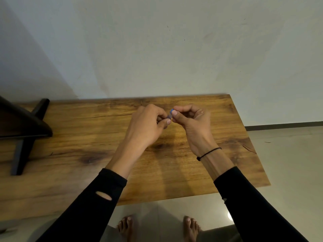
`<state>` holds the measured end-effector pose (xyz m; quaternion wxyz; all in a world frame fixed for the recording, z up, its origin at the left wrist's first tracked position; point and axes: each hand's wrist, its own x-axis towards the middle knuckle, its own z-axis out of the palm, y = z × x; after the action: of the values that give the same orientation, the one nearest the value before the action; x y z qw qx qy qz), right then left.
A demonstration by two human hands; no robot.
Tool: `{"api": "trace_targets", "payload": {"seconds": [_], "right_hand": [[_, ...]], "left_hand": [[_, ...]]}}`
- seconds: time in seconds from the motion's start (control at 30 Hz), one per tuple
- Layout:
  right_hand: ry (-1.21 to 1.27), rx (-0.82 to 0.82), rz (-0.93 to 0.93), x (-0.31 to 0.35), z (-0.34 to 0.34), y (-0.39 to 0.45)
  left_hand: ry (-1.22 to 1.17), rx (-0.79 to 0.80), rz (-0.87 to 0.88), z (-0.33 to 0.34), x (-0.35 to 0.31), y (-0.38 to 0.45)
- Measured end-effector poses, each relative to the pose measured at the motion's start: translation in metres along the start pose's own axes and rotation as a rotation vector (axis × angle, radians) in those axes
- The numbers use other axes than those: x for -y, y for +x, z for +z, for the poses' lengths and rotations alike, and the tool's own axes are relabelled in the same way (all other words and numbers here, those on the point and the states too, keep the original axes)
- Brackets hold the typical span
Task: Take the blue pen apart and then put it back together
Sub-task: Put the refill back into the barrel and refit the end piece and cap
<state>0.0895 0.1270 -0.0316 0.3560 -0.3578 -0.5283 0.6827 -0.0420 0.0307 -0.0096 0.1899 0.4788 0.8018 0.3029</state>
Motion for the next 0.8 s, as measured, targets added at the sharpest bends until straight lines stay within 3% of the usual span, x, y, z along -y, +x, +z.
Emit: {"api": "trace_targets", "payload": {"seconds": [0.13, 0.57, 0.8], "right_hand": [[-0.017, 0.057, -0.008, 0.003, -0.006, 0.002], [-0.488, 0.123, -0.213, 0.013, -0.012, 0.007], [-0.614, 0.220, -0.274, 0.016, -0.005, 0.000]], "left_hand": [[-0.037, -0.022, -0.017, 0.002, 0.000, 0.001], [0.047, -0.023, -0.006, -0.001, -0.003, 0.000], [-0.299, -0.059, -0.094, -0.002, 0.003, 0.006]]}}
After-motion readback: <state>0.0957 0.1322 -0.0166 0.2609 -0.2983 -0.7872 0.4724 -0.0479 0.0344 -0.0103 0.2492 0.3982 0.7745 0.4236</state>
